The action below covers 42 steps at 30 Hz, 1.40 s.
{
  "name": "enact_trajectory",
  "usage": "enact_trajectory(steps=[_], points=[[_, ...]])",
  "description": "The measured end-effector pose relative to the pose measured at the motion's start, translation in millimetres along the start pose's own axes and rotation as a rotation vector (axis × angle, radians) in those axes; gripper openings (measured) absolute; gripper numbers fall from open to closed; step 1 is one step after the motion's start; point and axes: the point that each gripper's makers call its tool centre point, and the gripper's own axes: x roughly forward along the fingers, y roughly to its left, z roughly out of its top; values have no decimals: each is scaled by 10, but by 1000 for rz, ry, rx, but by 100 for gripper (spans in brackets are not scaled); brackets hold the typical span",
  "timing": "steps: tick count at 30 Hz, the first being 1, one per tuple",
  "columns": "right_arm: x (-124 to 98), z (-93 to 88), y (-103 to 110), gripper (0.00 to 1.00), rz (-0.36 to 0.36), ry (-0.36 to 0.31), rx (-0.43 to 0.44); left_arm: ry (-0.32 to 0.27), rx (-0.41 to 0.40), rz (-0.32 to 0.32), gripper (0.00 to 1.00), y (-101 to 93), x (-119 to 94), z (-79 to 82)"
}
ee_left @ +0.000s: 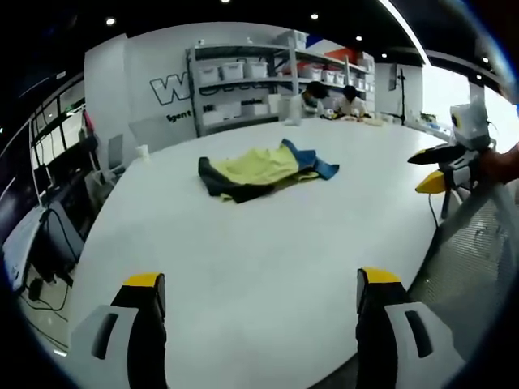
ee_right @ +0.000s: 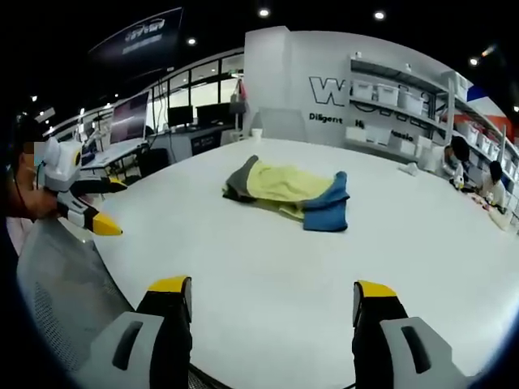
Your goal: Fold the garment on the visible template until the final outline fits inside the template.
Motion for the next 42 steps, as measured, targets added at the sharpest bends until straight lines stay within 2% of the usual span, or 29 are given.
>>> enact_trajectory(steps=[2,5,8,21,25,28,32,38,42], points=[[17,-37,31,80,8,21,-27,9,-4,1,98,4,6,-16],[-5,41,14,81,2,-22,-28,3,-8,-10,99,-25,11,-6],[-19,55,-42,82,-19,-30,-3,-9,0,-25,99,-64,1,17],[-14,57,-35,81,-18,-32,-8,2,-13,-28,99,-57,6,-2],[-28,106,-20,82,-7,-62,11,-6,-17,-27,99,-51,0,13],[-16,88,-6,83,-3,-47,3,6,-25,-28,99,-46,14,-6],[-36,121,-32,82,-20,-64,-8,13,-23,-58,98,-100,18,-28],[-34,121,-10,83,-11,-60,-14,31,-30,-59,98,-107,21,-56],[-26,114,17,85,-1,-51,-26,19,-39,-54,97,-84,10,-31]])
